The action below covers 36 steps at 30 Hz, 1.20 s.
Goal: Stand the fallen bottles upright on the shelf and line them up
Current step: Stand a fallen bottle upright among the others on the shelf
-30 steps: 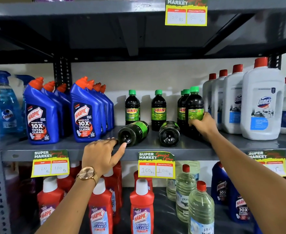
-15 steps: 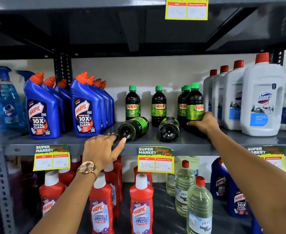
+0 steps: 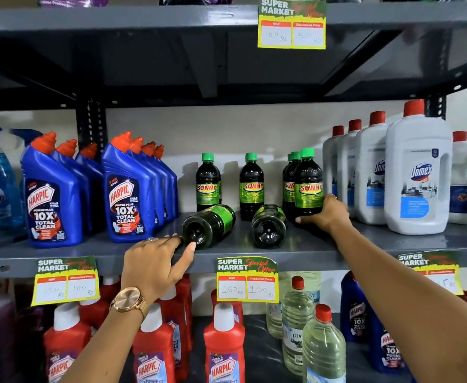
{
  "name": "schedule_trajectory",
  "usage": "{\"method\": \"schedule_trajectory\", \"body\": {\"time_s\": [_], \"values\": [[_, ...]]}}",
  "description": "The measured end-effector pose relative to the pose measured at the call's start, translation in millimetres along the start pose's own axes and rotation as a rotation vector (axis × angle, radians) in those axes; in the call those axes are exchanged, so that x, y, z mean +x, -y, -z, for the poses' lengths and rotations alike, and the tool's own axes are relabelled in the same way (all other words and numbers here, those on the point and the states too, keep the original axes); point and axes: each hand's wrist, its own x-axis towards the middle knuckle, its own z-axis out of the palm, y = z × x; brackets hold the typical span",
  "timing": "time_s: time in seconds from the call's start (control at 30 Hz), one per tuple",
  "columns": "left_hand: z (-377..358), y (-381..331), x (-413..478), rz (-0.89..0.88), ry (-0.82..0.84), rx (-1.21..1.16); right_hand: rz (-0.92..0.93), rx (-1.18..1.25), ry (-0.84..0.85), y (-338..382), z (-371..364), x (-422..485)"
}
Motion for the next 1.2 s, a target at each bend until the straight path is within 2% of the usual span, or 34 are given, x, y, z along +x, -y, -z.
{"method": "schedule_trajectory", "body": {"time_s": [0.23, 0.5, 0.63, 0.73, 0.8, 0.83, 0.9, 0.97, 1.07, 1.13, 1.2], "values": [[-1, 0, 0, 0.001, -0.005, 0.017, 0.049, -0.061, -0.016, 5, 2, -4], [1, 0, 0, -0.002, -0.02, -0.006, 0.015, -0.081, -0.007, 9, 2, -13], [2, 0, 1, -0.003, -0.016, -0.011, -0.056, 0.068, -0.044, 12, 6, -24], [1, 1, 1, 0.001, -0.005, 0.007, -0.122, 0.31, -0.062, 10, 11, -34], [1, 0, 2, 0.006, -0.002, 0.009, -0.16, 0.381, -0.01, 13, 13, -42], [1, 0, 1, 0.007, -0.003, 0.01, -0.153, 0.334, 0.052, 18, 11, -44], [1, 0, 1, 0.008, 0.003, 0.017, -0.115, 0.226, 0.289, 40, 5, -50], [1, 0, 1, 0.01, 0.015, 0.021, -0.194, 0.088, 0.516, 70, -1, -53], [1, 1, 1, 0.01, 0.021, 0.022, -0.265, -0.156, 0.744, 101, 1, -52], [1, 1, 1, 0.007, 0.017, 0.014, -0.254, -0.193, 0.785, 106, 2, -50], [0, 1, 1, 0.01, 0.012, 0.014, -0.261, -0.062, 0.688, 97, 0, -52]]}}
